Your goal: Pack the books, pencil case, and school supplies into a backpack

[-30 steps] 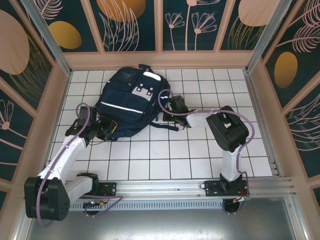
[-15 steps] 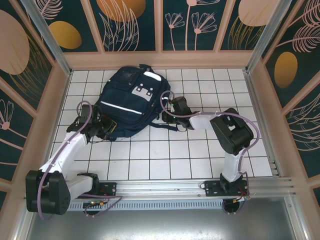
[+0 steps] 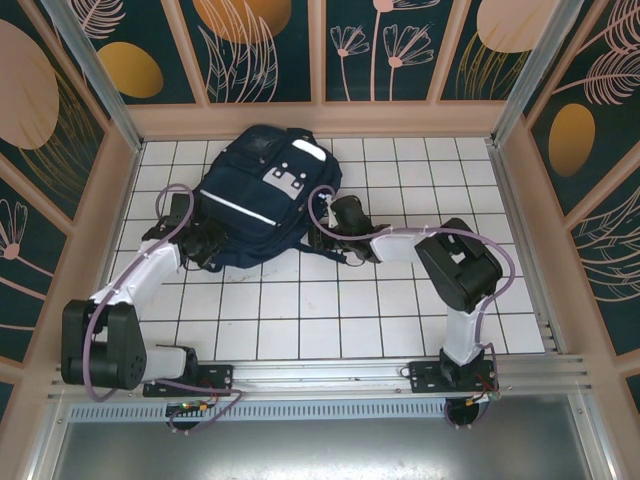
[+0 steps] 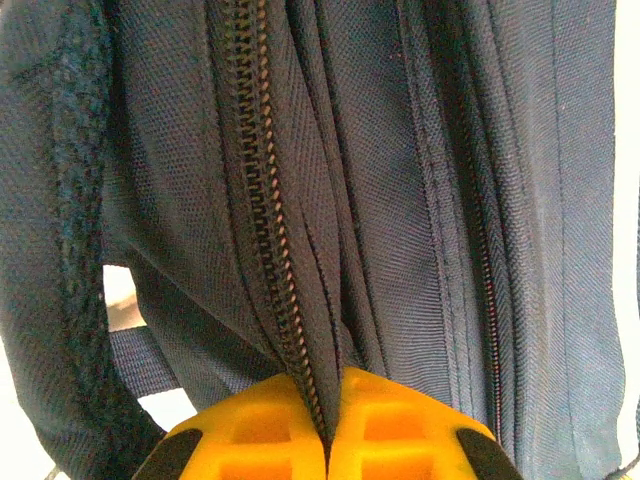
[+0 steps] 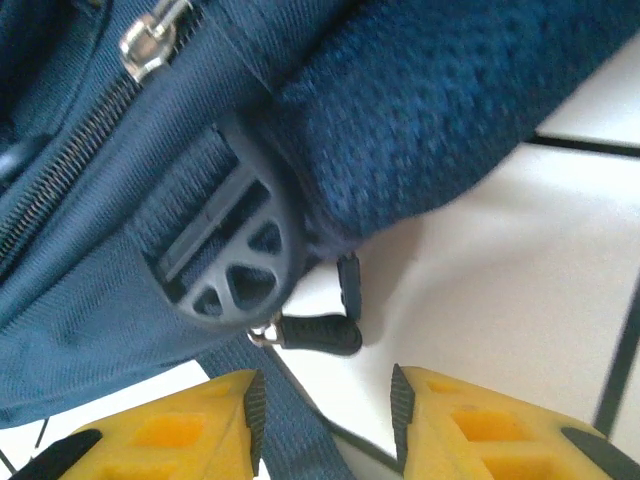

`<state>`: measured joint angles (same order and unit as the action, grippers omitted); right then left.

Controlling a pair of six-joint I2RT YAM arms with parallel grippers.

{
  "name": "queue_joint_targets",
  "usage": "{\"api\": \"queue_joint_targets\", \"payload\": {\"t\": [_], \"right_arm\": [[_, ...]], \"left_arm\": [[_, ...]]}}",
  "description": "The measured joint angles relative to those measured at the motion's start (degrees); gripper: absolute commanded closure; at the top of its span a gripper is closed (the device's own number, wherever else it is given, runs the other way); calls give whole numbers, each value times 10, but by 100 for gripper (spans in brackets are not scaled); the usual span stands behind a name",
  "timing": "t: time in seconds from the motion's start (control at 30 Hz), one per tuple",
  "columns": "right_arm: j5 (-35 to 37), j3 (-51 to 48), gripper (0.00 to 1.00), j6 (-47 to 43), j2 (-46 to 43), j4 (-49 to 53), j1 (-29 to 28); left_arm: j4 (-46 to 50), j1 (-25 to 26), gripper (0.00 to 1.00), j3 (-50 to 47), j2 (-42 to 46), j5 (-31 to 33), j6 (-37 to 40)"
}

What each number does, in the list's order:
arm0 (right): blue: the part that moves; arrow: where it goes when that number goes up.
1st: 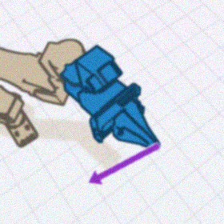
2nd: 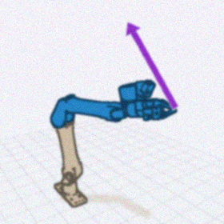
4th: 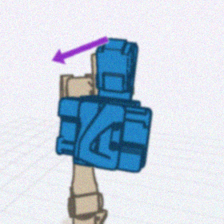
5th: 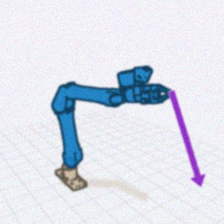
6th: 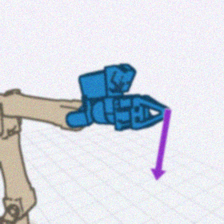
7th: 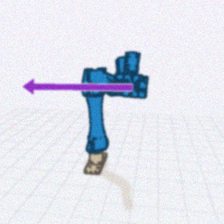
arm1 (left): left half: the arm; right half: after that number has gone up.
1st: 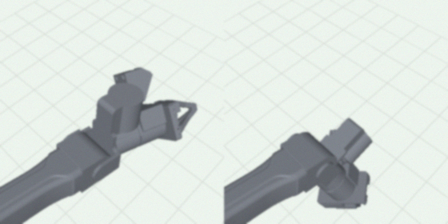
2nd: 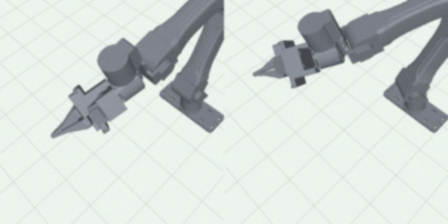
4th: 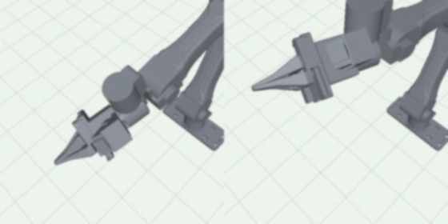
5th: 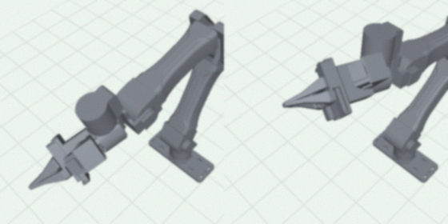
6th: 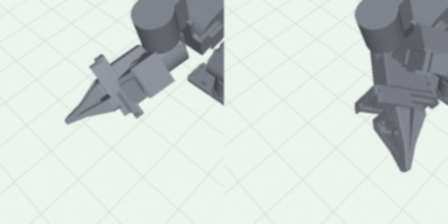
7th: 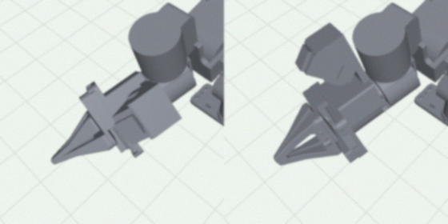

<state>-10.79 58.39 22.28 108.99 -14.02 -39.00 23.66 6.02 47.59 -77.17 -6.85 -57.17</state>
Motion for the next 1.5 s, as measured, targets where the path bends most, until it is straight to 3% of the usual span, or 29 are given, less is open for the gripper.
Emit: {"api": "queue_joint_targets", "payload": {"t": [0.5,0.67,0.83,1.23,1.5], "right_arm": [[7,93,73,-31,88,25,-2],[22,95,68,-40,91,31,-5],[42,95,100,-56,91,32,-10],[98,96,100,-30,85,43,5],[92,113,99,-5,85,56,30]], "left_arm": [[-16,0,100,21,-40,3,8],[-16,0,100,22,-40,3,8],[-16,0,100,23,-43,1,8],[-20,3,100,27,-44,-9,15],[-20,0,100,25,-16,-36,23]]}}
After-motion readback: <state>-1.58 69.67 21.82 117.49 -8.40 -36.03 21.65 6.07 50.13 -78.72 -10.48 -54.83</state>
